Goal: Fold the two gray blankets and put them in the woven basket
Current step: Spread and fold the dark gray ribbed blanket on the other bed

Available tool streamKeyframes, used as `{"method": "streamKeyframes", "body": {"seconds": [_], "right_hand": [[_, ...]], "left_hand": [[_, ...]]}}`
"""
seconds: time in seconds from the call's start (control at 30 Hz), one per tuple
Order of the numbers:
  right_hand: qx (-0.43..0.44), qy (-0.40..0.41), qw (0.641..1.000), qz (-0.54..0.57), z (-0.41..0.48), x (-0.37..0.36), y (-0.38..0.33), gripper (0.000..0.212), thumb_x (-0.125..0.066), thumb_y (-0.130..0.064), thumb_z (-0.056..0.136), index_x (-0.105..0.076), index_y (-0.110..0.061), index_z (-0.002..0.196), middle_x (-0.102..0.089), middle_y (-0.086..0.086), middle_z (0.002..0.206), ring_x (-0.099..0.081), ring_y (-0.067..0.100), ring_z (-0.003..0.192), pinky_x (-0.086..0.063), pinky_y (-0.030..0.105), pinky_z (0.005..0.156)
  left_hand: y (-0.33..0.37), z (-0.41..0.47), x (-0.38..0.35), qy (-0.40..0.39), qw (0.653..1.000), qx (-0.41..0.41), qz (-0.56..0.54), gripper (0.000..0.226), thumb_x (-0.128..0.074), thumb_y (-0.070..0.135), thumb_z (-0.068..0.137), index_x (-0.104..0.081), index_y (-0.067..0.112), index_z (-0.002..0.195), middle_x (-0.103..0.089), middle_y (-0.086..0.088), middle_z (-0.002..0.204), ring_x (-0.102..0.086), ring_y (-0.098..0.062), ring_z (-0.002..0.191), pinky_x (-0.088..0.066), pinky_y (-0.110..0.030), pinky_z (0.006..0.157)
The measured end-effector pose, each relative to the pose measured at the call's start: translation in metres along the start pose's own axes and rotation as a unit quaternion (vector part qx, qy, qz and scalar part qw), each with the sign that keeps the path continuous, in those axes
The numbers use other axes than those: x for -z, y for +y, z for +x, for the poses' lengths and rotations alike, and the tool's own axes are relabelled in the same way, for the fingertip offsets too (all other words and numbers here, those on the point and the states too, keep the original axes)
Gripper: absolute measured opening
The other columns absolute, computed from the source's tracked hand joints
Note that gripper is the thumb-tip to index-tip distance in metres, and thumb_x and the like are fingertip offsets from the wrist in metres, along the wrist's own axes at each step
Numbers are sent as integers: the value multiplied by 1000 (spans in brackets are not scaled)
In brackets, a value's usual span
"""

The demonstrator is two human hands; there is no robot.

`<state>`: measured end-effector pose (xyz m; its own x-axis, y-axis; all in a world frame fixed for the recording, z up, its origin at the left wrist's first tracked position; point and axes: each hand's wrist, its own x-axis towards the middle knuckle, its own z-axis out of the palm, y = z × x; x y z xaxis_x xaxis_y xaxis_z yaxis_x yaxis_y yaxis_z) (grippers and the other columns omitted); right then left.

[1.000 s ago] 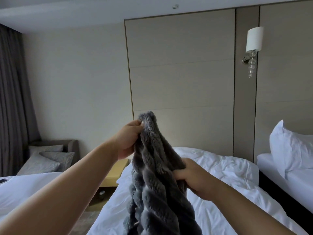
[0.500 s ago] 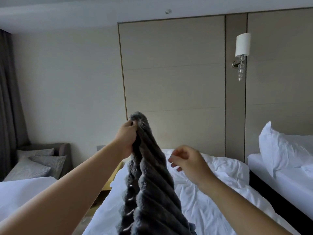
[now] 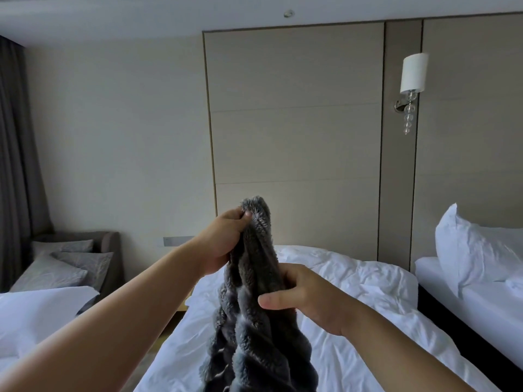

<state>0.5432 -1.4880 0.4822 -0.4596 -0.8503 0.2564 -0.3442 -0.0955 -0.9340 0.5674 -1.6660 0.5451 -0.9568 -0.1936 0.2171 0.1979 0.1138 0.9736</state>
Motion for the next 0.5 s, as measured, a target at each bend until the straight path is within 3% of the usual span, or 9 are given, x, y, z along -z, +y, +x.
{"method": "streamKeyframes", "body": {"seconds": [0.13, 0.23, 0.33, 0.43, 0.5], "right_hand": [[31, 86, 990, 103, 6, 5, 5, 31, -75, -4, 69, -72, -9, 99, -71, 13, 100, -68, 25, 93, -54, 32, 83], [23, 84, 988, 130, 9, 9, 5, 29, -75, 0, 64, -75, -10, 91, -73, 8, 93, -69, 20, 85, -54, 27, 78], [-46, -5, 995, 92, 5, 5, 4, 30, -71, -7, 63, -72, -11, 92, -72, 5, 95, -67, 20, 91, -52, 29, 87], [-94, -170, 978, 77, 2, -7, 7, 38, -64, 4, 69, -72, -20, 98, -72, -6, 98, -67, 10, 94, -52, 25, 87], [-134, -221, 963, 74, -3, -9, 8, 41, -60, 6, 72, -72, -23, 98, -73, -11, 97, -67, 6, 93, -51, 22, 86]], "left_hand": [[6, -11, -1, -16, 998, 5, -61, 21, -41, 18, 102, -56, 10, 89, -63, -12, 75, -66, -22, 65, -56, -31, 60], [16, -27, -2, -115, 989, 20, -96, 25, -44, 4, 86, -58, 14, 67, -60, -6, 60, -60, -18, 53, -52, -26, 54], [25, -44, -9, -210, 975, 18, -69, 19, -53, 4, 68, -57, 16, 53, -54, -4, 55, -52, -16, 50, -46, -26, 52], [31, -53, -10, -194, 980, 0, -50, 14, -51, 7, 69, -56, 12, 57, -52, -6, 56, -49, -17, 49, -41, -26, 51], [37, -54, -2, -166, 985, -17, -36, 15, -52, 3, 73, -58, 9, 61, -54, -10, 59, -52, -20, 51, -44, -26, 53]]}}
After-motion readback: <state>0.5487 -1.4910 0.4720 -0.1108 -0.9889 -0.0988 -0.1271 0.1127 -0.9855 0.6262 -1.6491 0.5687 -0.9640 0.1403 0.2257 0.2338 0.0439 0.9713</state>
